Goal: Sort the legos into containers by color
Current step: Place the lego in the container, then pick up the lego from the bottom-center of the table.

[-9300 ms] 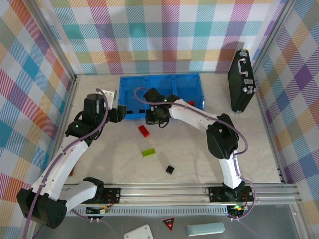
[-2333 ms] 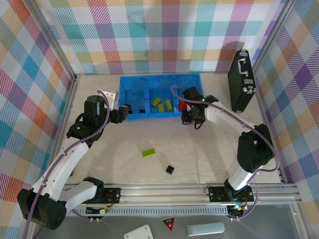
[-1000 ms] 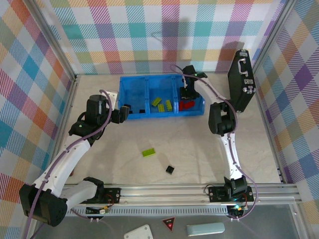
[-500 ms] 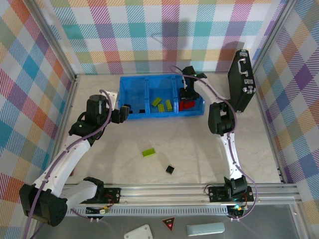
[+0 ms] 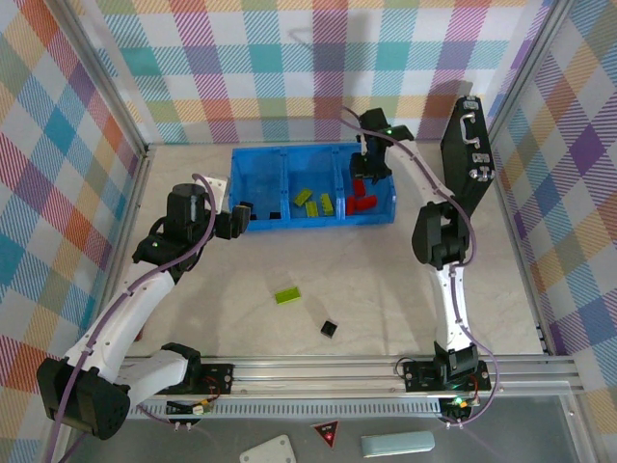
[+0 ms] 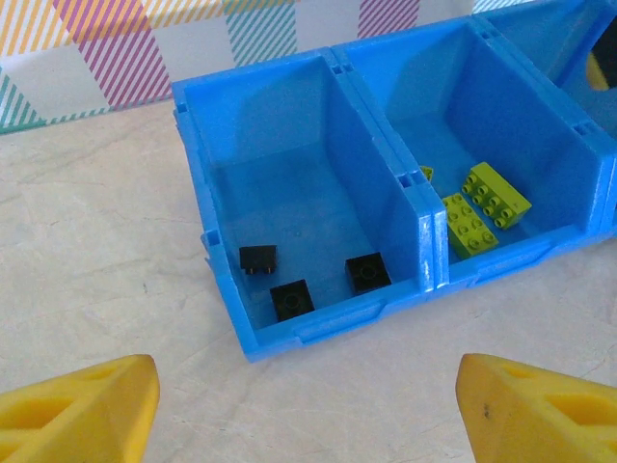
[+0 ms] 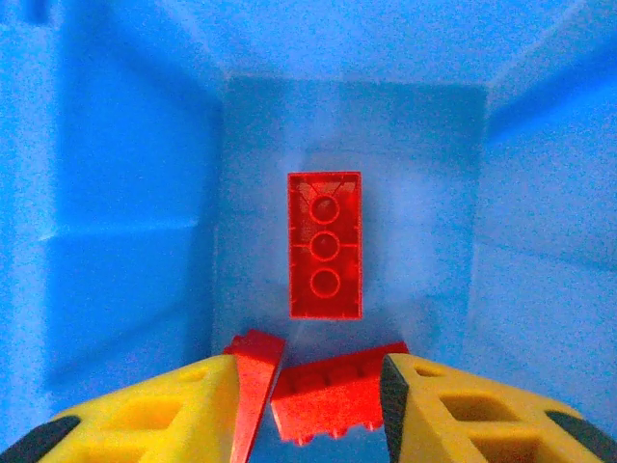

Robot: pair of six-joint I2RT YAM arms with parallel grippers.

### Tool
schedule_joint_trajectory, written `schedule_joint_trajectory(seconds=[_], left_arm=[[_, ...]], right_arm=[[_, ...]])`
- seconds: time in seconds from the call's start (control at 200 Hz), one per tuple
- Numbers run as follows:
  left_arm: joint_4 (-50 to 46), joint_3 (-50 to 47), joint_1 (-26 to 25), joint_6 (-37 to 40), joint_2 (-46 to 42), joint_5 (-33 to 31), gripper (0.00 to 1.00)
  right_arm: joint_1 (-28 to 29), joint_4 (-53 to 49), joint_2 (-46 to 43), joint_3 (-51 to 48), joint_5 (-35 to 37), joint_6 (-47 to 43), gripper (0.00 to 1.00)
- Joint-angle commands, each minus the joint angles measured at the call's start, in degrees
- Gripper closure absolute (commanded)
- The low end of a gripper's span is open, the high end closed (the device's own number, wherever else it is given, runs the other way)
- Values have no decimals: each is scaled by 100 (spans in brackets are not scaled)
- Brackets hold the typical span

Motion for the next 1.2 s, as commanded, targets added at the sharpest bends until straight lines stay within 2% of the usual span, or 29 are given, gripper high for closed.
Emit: schedule_joint_trajectory(seconds=[0.0,0.315,0.655,0.97,1.195], left_arm=[[67,169,37,-29,-163,69,20],[53,172,40,0,-217,2,20],[27,189,40,22,-248,-27,19],[-26,207,40,31,-233,-209,19],[-12,208,43,31,-260,-190,19]], right_arm=[[127,-237,-448,-295,4,113,55],[553,-220,-1384,-1396,191,498,54],[1268,54,-2472,-3230,444,1225,53],[2134,245,-2859,-4255,476,2275,53],[2820,242,-2604,-4281,462,2940,53]])
